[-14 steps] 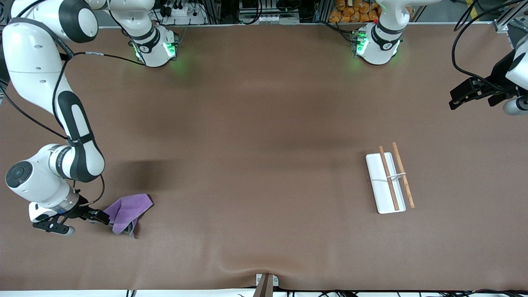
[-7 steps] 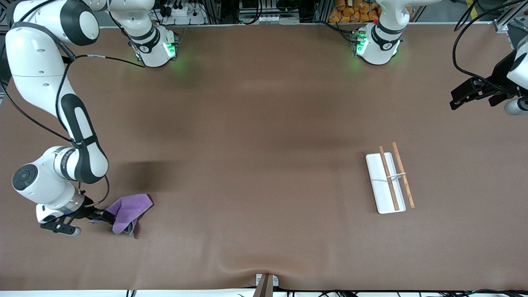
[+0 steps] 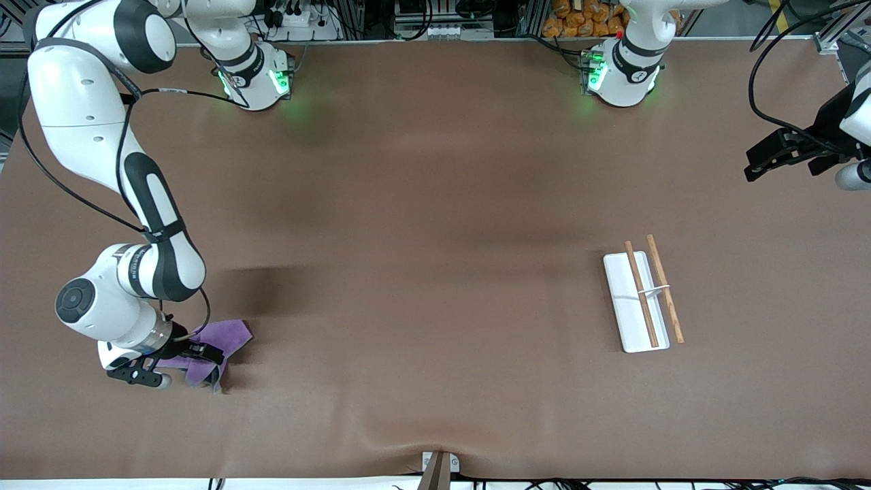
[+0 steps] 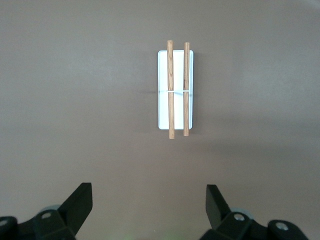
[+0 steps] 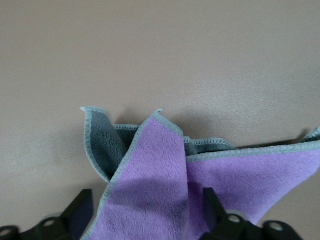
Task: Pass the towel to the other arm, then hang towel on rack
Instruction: 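Close the right gripper on a corner of the purple towel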
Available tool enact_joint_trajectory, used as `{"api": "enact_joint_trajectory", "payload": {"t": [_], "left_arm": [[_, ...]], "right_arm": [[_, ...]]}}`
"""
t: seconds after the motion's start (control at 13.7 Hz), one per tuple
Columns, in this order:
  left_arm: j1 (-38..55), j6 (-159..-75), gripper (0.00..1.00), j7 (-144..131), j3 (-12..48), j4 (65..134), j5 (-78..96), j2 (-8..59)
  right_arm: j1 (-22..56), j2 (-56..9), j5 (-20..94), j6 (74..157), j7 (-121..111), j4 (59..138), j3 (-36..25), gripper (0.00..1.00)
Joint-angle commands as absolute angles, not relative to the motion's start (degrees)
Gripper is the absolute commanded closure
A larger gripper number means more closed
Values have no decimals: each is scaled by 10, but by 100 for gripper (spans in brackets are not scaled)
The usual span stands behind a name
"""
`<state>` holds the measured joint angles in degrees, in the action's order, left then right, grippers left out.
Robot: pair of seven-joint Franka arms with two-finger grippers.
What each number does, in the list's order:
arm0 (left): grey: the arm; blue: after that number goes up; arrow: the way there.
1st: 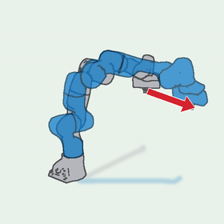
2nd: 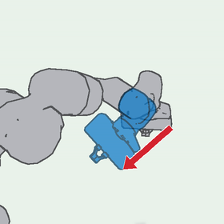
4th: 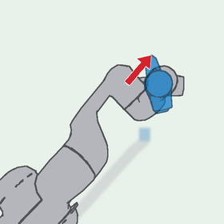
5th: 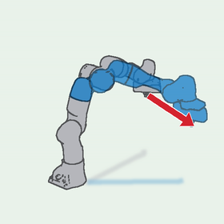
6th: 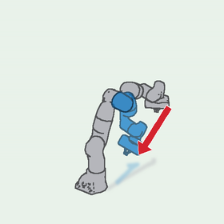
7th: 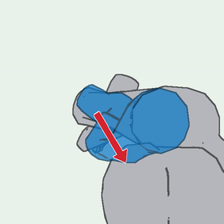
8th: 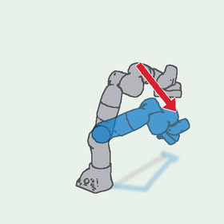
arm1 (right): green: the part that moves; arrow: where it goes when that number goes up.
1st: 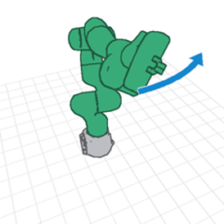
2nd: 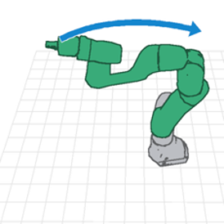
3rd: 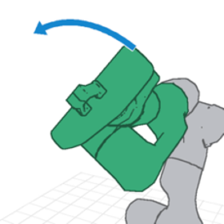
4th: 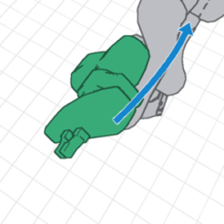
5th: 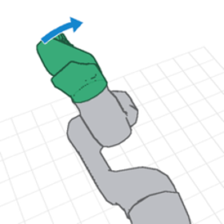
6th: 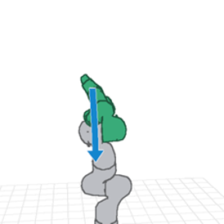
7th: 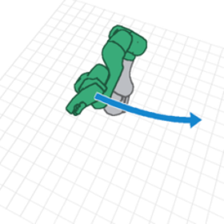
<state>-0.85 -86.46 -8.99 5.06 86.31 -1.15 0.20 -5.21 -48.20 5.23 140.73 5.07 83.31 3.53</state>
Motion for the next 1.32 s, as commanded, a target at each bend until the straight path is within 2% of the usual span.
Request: {"api": "enact_joint_trajectory", "payload": {"t": [0.0,0.07,0.59,0.88,1.1,1.24], "left_arm": [[-11,-868,0,-82,50,864,-20,-2],[-16,-868,0,-82,50,864,-20,-2],[-20,-873,0,-82,51,863,-17,1],[-20,-873,0,-81,50,862,-14,-3],[-28,-871,0,-81,51,863,-11,-6],[-28,-872,0,-81,51,863,-11,-6]], "right_arm": [[-55,-481,48,1402,52,835,35,88],[-55,-482,49,1401,53,836,35,100],[-44,-473,47,1393,53,834,34,100],[-4,-395,36,1294,50,831,34,100],[74,-341,12,1202,58,803,35,100],[125,-313,14,1187,56,797,39,100]]}}
